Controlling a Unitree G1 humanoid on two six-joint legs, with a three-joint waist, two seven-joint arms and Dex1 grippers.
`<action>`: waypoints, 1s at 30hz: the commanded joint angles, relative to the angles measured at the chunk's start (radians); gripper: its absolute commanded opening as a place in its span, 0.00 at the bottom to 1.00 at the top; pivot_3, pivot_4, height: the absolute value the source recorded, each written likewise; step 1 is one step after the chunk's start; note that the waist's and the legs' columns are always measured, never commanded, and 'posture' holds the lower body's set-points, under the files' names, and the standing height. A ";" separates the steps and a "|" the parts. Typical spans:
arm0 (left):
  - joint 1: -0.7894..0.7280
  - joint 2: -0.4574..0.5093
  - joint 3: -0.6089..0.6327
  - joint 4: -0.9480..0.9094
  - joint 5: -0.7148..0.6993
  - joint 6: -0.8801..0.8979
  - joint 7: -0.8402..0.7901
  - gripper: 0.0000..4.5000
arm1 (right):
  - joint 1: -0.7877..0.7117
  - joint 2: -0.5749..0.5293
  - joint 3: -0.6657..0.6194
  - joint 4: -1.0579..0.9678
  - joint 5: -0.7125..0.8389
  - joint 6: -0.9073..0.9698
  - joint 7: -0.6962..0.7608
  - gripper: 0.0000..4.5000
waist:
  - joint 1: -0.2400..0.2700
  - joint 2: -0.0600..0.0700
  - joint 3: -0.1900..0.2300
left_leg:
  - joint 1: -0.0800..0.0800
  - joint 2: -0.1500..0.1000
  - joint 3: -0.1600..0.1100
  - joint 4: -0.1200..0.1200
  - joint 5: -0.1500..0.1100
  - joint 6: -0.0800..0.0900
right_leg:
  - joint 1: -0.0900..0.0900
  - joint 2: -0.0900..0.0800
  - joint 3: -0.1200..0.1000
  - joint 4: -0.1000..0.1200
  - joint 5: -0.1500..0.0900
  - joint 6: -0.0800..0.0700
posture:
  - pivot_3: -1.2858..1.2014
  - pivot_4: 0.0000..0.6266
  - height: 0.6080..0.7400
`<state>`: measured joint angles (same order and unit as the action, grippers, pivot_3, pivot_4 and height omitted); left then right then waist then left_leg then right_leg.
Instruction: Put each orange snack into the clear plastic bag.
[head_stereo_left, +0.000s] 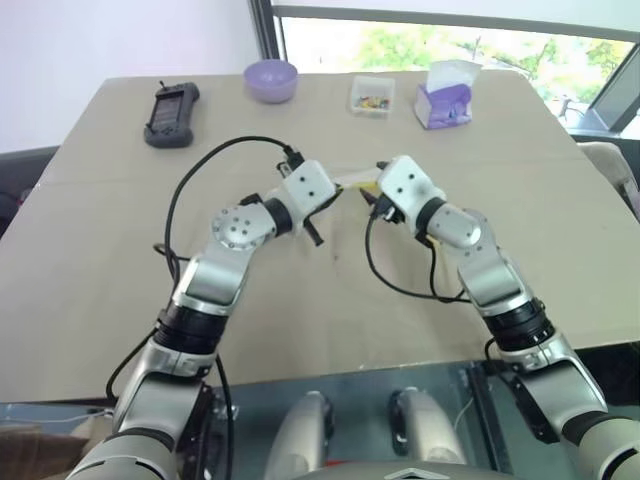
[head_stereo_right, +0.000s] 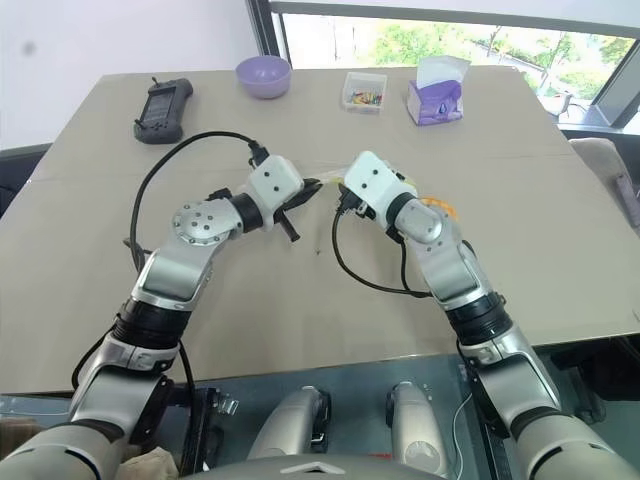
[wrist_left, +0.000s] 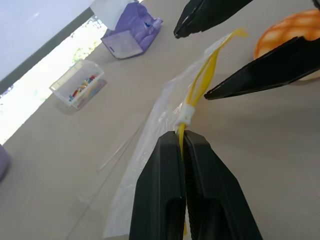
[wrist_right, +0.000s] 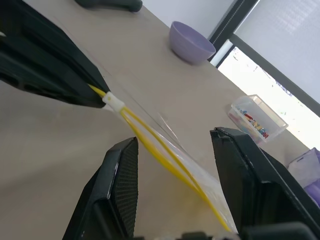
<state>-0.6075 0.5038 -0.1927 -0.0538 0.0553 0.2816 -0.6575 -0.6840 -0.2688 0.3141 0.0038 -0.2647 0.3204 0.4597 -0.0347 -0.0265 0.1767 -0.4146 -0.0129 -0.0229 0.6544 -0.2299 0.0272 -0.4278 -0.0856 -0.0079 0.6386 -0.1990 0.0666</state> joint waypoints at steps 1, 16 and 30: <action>0.006 0.010 0.003 -0.042 0.009 -0.032 -0.005 0.00 | -0.033 0.001 -0.017 -0.025 -0.002 -0.022 -0.008 0.56 | 0.000 0.000 0.000 | 0.000 0.000 0.000 0.000 0.000 0.000 | 0.000 0.000 0.000 0.000 0.000 0.000 | 0.52 0.24 1.00; 0.019 0.015 0.005 -0.023 0.024 -0.062 -0.006 0.00 | 0.006 -0.032 -0.047 -0.109 0.072 0.004 0.075 0.56 | 0.001 0.000 0.000 | 0.000 0.000 0.000 0.000 0.000 0.000 | 0.000 0.000 0.000 0.000 0.000 0.000 | 0.52 0.24 1.00; 0.028 0.012 0.004 -0.034 0.021 -0.064 -0.008 0.00 | -0.023 -0.039 -0.035 -0.051 0.048 -0.017 0.037 0.56 | 0.001 0.000 0.000 | 0.000 0.000 0.000 0.000 0.000 0.000 | 0.000 0.000 0.000 0.000 0.000 0.000 | 0.52 0.24 1.00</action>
<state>-0.5776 0.5131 -0.1978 -0.0557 0.0759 0.2364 -0.6598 -0.6796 -0.3086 0.2952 -0.0330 -0.2099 0.3227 0.5115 -0.0339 -0.0265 0.1767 -0.4147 -0.0129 -0.0229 0.6544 -0.2300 0.0274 -0.4278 -0.0856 -0.0079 0.6387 -0.1990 0.0666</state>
